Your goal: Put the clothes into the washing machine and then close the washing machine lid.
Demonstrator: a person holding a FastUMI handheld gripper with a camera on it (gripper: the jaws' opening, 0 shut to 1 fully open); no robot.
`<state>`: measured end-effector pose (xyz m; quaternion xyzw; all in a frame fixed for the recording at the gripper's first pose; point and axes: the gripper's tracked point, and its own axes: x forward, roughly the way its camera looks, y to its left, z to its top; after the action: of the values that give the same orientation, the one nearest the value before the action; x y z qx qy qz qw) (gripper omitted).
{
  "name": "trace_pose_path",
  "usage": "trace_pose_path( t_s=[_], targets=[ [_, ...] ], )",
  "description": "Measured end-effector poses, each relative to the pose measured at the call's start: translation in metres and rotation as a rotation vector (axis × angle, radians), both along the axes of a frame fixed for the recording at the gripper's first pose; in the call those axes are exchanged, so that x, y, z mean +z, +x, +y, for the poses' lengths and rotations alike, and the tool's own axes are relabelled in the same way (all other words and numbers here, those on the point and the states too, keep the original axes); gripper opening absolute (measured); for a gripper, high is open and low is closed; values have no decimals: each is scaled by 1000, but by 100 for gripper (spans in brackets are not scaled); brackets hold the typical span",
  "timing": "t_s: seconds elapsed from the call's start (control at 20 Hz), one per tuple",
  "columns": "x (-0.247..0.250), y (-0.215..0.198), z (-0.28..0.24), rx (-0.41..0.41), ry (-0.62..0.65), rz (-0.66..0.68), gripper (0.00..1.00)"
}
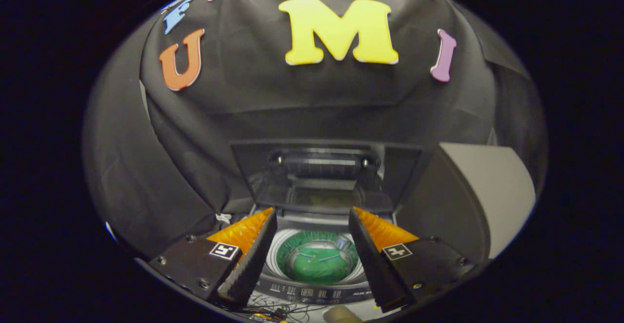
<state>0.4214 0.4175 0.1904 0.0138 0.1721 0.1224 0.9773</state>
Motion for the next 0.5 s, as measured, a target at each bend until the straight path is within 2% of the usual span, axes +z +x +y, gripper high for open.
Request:
trace_pose_path(
  t_s=[0.25,0.5],
  targets=[
    [77,18,5,3,5,-104,94],
    [108,55,7,-20,11,-123,94]
  ],
)
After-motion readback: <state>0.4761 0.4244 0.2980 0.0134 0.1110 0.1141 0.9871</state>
